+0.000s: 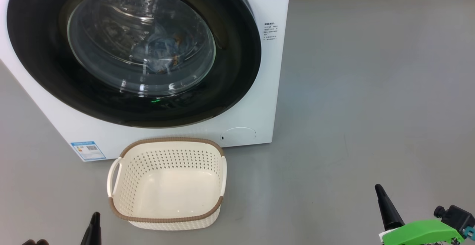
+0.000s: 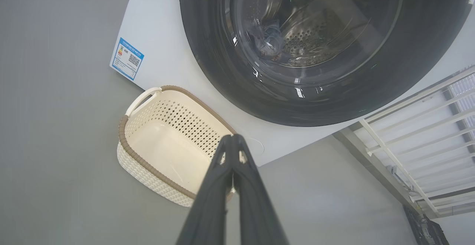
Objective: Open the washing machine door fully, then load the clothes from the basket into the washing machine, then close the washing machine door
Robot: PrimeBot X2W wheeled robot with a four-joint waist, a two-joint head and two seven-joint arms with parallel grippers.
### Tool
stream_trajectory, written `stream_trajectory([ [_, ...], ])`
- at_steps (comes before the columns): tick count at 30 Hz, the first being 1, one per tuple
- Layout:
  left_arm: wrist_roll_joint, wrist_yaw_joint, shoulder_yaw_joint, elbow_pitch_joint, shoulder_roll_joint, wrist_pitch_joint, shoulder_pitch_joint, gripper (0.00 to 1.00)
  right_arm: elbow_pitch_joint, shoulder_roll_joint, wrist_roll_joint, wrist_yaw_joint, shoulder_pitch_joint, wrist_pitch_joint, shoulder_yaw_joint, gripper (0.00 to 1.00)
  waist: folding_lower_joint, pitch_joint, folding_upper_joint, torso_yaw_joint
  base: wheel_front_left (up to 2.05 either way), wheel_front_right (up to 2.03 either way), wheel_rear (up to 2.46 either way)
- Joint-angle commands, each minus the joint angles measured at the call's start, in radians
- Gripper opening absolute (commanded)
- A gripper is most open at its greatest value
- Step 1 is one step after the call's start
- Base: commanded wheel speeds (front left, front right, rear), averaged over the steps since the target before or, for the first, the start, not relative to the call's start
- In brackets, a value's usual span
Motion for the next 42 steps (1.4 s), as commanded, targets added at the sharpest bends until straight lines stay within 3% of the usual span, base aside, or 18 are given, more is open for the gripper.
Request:
stream_trajectory([
  [1, -0.025, -0.001, 0.026, -0.029, 0.012, 0.006, -0.051, 0.0, -0.031, -0.003, 0.022, 0.001, -0.032, 0.005, -0.001, 0.0, 0.0, 0.0, -0.0001, 0.001, 0.0, 0.0, 0.0],
  [42, -0.426, -0.002, 0.07, -0.046, -0.026, 0.124, -0.097, 0.0, -0.092, 0.038, 0.353, 0.001, -0.043, 0.124, -0.074, 0.0, 0.0, -0.006, -0.0001, 0.023, 0.0, 0.0, 0.0],
])
